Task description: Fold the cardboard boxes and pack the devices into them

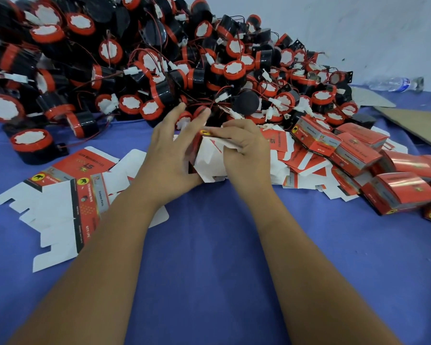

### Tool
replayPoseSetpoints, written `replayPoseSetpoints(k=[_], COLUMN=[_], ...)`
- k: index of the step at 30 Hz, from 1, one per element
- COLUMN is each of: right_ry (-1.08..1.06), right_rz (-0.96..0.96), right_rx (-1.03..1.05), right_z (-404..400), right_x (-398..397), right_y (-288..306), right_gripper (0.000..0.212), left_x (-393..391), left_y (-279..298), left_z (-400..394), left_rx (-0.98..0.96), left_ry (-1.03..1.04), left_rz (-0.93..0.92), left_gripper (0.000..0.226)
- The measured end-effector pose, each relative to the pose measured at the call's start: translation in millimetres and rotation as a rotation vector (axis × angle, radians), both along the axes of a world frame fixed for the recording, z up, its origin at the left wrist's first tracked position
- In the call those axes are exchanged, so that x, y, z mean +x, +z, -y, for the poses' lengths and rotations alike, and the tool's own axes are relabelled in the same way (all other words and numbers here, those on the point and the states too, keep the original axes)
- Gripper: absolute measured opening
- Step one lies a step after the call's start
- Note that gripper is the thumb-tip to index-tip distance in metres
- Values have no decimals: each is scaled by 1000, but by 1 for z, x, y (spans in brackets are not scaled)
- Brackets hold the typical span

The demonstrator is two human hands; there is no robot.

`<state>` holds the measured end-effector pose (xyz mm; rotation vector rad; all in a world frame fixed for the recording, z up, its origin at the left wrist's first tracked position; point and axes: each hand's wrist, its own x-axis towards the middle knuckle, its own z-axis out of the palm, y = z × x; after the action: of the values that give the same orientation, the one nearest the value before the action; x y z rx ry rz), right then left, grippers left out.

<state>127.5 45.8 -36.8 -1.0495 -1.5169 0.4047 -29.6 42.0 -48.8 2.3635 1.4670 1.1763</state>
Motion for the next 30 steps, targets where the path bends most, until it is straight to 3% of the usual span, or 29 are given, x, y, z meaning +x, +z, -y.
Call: replayPoseSetpoints(k=[3, 6, 8, 10, 14, 18, 22, 25, 28, 30], right_ry=[35, 86, 133, 185, 228, 198, 123, 154, 182, 181], right_rz=[46, -97, -192, -164, -92, -149, -211, -186, -149, -140], right_rx=[37, 59, 28, 4, -68, -108, -169, -215, -249, -263], right_z=[6, 11, 13, 14, 14, 13, 11, 11, 11, 11], right_x=[-3, -2, 2, 3, -3, -6, -6, -7, -9, -10], right_y=[3, 5, 5, 3, 2, 5, 8, 9, 9, 9], right_gripper=[38, 44, 51, 55, 59, 55, 28, 23, 22, 22], left_x=[2, 3, 2, 0, -3, 1, 7, 7, 11, 12], left_y=[2, 8, 13, 15, 17, 17, 14, 8, 11, 13], left_z=[0, 1, 3, 4, 6, 7, 6, 1, 0, -1], left_rx=[36, 33, -51, -175, -301, -328, -389, -444, -456, -451], left_ry=[-51, -61, -66, -115, -214, -259, -257, -274, -311, -289], left_rz=[28, 230, 441, 627, 739, 756, 765, 756, 815, 881], left_gripper=[87, 68, 57, 48, 35, 38, 31, 32, 59, 64])
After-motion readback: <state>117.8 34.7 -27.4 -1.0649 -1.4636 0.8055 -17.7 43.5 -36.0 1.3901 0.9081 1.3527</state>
